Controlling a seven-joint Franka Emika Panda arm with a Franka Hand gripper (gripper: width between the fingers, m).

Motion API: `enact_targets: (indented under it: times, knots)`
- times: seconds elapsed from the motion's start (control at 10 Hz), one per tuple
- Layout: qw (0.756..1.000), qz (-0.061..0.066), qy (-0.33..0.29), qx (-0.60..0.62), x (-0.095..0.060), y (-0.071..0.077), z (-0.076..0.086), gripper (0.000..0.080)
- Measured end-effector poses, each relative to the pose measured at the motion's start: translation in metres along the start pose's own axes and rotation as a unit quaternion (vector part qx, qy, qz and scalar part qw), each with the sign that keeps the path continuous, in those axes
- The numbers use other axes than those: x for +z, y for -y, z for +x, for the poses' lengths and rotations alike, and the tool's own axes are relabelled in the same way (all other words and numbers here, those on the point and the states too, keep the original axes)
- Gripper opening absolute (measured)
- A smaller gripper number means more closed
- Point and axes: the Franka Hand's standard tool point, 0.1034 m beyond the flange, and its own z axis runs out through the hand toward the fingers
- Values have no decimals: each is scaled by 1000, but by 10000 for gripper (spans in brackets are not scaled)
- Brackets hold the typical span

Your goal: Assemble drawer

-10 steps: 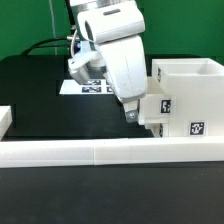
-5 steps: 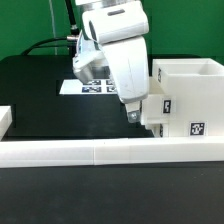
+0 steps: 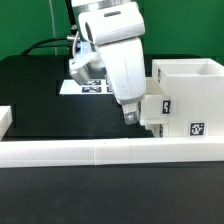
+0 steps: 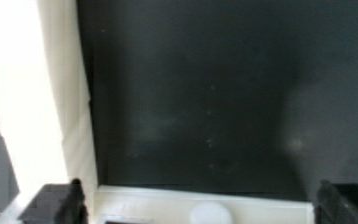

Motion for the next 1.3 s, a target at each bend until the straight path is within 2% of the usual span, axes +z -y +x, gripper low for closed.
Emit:
enact_targets:
  times: [0.1, 0.7, 0.8, 0.9, 1.0, 1.1, 1.3]
  knots:
    - [1000, -2, 2, -5, -2, -3, 8, 649]
    - [999, 1, 32, -4, -5, -6, 10, 649]
    - [999, -5, 33, -5, -2, -6, 9, 649]
    - [999, -27, 33, 3, 0, -7, 10, 649]
    - [999, -40, 29, 15, 3, -6, 19, 649]
    - [999, -41, 26, 23, 3, -8, 26, 649]
    - [998, -41, 27, 27, 3, -7, 25, 649]
